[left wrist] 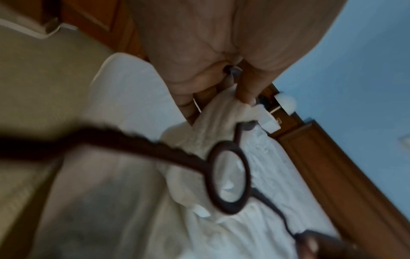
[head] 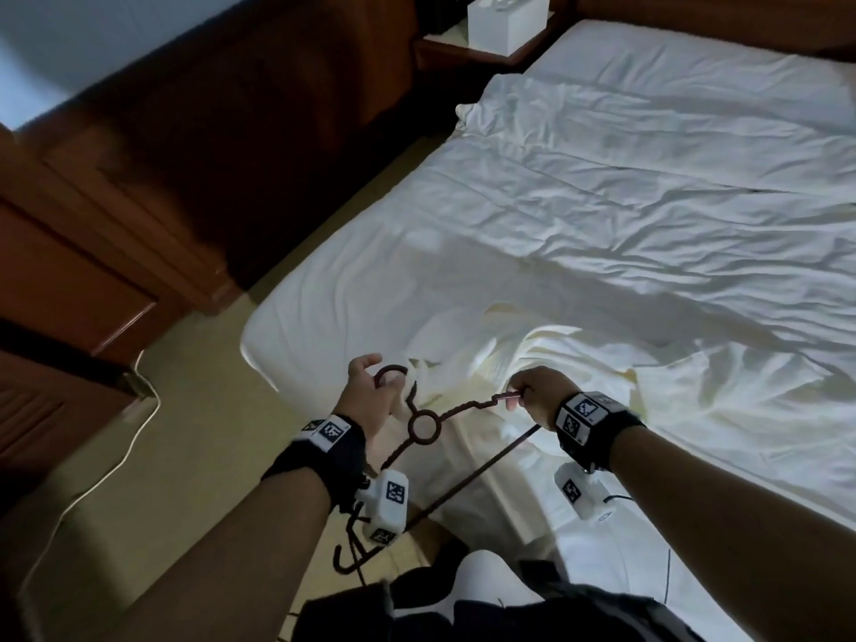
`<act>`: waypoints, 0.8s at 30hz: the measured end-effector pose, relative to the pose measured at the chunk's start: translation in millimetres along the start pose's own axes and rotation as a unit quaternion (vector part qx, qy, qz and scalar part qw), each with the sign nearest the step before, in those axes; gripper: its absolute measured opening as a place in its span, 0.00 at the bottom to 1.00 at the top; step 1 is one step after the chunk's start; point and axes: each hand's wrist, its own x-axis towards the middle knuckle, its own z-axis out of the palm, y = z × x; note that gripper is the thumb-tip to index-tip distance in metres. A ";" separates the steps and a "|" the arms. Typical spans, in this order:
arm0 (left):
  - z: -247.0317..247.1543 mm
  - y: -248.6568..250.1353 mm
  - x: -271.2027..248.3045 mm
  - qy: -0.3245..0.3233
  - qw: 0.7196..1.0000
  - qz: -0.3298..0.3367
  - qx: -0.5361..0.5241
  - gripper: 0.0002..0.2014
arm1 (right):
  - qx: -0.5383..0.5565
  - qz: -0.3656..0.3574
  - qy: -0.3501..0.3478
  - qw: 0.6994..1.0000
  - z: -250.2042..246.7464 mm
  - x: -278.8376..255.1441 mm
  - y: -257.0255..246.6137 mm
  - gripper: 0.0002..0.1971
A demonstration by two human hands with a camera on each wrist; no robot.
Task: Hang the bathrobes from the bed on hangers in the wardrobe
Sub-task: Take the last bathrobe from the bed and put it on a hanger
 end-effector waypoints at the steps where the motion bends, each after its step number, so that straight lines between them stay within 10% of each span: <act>1: -3.5 -2.9 -0.7 -0.011 1.000 0.000 0.027 0.28 | -0.006 0.009 0.009 1.000 -2.2 5.4 -2.3 0.12; 7: -4.9 -29.9 -14.3 -0.120 0.989 0.003 0.085 0.04 | -0.099 -0.007 0.050 0.994 -28.8 32.6 -27.8 0.06; 14: 2.6 -55.2 -1.4 -0.183 0.960 0.003 0.210 0.27 | -0.154 -0.087 0.082 0.981 -56.6 66.9 -85.9 0.07; 20: -7.4 -61.3 20.2 -0.095 0.989 0.048 0.103 0.24 | -0.064 -0.144 0.131 0.979 -46.8 109.9 -116.3 0.15; 24: -35.0 -57.2 35.3 0.060 0.996 0.024 -0.059 0.17 | 0.070 -0.045 0.207 0.975 -30.8 135.7 -103.1 0.32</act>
